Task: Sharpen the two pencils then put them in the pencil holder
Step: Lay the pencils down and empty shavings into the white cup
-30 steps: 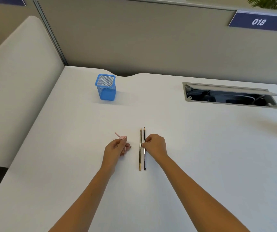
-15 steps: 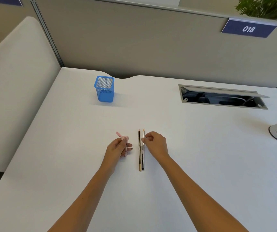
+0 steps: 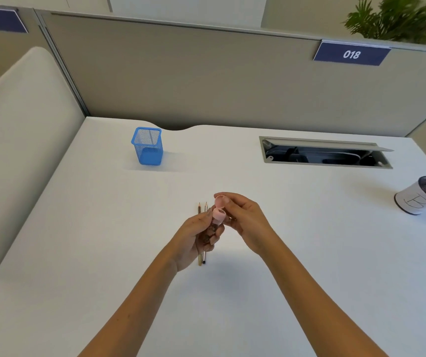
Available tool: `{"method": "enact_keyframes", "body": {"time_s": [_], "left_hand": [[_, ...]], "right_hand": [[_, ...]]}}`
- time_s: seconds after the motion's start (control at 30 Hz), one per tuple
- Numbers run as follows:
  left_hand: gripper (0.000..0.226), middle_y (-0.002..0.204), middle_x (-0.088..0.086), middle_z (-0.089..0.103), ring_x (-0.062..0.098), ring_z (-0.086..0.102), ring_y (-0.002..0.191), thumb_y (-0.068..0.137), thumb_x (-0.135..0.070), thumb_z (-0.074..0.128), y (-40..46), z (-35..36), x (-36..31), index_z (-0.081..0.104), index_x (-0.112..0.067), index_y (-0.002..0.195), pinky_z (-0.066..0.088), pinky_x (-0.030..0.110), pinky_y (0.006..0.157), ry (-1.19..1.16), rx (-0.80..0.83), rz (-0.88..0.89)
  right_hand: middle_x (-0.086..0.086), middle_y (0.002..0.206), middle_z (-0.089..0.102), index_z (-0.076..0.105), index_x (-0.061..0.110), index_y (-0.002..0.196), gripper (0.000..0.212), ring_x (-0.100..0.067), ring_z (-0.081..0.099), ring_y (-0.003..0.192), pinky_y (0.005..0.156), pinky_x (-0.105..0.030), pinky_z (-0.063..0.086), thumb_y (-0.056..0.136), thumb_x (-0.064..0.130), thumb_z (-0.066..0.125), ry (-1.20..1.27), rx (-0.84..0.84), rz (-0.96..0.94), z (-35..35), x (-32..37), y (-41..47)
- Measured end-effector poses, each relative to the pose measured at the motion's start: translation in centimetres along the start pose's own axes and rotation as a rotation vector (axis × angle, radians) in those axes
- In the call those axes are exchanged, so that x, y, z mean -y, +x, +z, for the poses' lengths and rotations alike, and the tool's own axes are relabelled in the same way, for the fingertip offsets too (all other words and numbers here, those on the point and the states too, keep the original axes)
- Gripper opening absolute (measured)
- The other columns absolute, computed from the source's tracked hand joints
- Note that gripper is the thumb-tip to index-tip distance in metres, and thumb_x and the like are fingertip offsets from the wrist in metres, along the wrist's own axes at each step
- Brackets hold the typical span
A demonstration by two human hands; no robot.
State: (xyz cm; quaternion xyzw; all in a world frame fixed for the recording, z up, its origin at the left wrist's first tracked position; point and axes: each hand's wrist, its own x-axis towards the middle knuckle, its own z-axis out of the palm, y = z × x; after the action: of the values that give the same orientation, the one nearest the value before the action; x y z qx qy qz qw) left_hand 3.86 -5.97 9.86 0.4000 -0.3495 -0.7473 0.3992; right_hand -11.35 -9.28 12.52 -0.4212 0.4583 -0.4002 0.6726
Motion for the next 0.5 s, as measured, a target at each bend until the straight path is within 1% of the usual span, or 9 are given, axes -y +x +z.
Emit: {"method": "enact_keyframes", "body": {"time_s": [0.1,0.17,0.2,0.3,0.33,0.43,0.5], "left_hand": [[0.027,0.072,0.004,0.055,0.01,0.046,0.056,0.095,-0.038,0.051,0.4,2.4,0.1,0.059,-0.012,0.093,0.033,0.02,0.049,-0.074,0.002,0.011],[0.03,0.071,0.004,0.055,0.011,0.046,0.057,0.092,-0.039,0.048,0.8,4.4,0.2,0.06,-0.012,0.091,0.033,0.02,0.049,-0.128,-0.013,0.014],[0.03,0.071,0.004,0.055,0.011,0.045,0.057,0.092,-0.04,0.048,1.0,5.4,0.2,0.061,-0.012,0.089,0.033,0.02,0.048,-0.152,-0.02,0.015],[0.032,0.068,0.005,0.053,0.012,0.045,0.057,0.091,-0.041,0.049,1.7,8.6,0.6,0.063,-0.013,0.08,0.034,0.019,0.046,-0.186,-0.041,0.008],[0.033,0.067,0.004,0.052,0.012,0.045,0.057,0.09,-0.041,0.05,1.9,9.4,0.7,0.063,-0.014,0.077,0.034,0.019,0.046,-0.19,-0.049,0.003],[0.036,0.065,0.004,0.051,0.012,0.044,0.056,0.091,-0.043,0.049,2.7,12.5,1.3,0.062,-0.015,0.073,0.033,0.018,0.045,-0.19,-0.059,-0.003],[0.038,0.065,0.003,0.05,0.012,0.042,0.057,0.093,-0.044,0.048,3.2,14.6,1.7,0.063,-0.016,0.072,0.033,0.018,0.045,-0.175,-0.07,-0.002]], "right_hand": [[-0.006,0.097,0.074,0.072,0.01,0.105,0.018,-0.019,0.07,0.093,0.08,-0.026,0.056,0.091,0.014,0.06,-0.032,-0.049,-0.114,-1.8,0.9,-1.9],[-0.006,0.101,0.075,0.073,0.011,0.106,0.02,-0.02,0.07,0.097,0.085,-0.028,0.055,0.089,0.015,0.064,-0.117,-0.049,-0.182,-3.3,1.4,-3.2],[-0.004,0.102,0.075,0.074,0.012,0.106,0.021,-0.019,0.069,0.097,0.085,-0.027,0.055,0.087,0.016,0.066,-0.161,-0.049,-0.212,-4.0,1.7,-3.8],[0.001,0.104,0.073,0.073,0.013,0.107,0.022,-0.015,0.069,0.091,0.078,-0.021,0.054,0.086,0.011,0.069,-0.299,-0.068,-0.307,-6.6,2.2,-5.2],[0.004,0.105,0.073,0.073,0.014,0.109,0.025,-0.014,0.069,0.093,0.079,-0.022,0.055,0.085,0.008,0.07,-0.35,-0.076,-0.33,-7.3,2.3,-5.4],[0.007,0.101,0.072,0.073,0.016,0.109,0.029,-0.016,0.069,0.092,0.081,-0.033,0.058,0.083,0.004,0.071,-0.43,-0.093,-0.375,-10.2,2.8,-6.2],[0.007,0.099,0.072,0.073,0.016,0.107,0.028,-0.016,0.069,0.091,0.08,-0.034,0.058,0.082,0.004,0.071,-0.453,-0.11,-0.388,-12.0,3.3,-6.8]]}}
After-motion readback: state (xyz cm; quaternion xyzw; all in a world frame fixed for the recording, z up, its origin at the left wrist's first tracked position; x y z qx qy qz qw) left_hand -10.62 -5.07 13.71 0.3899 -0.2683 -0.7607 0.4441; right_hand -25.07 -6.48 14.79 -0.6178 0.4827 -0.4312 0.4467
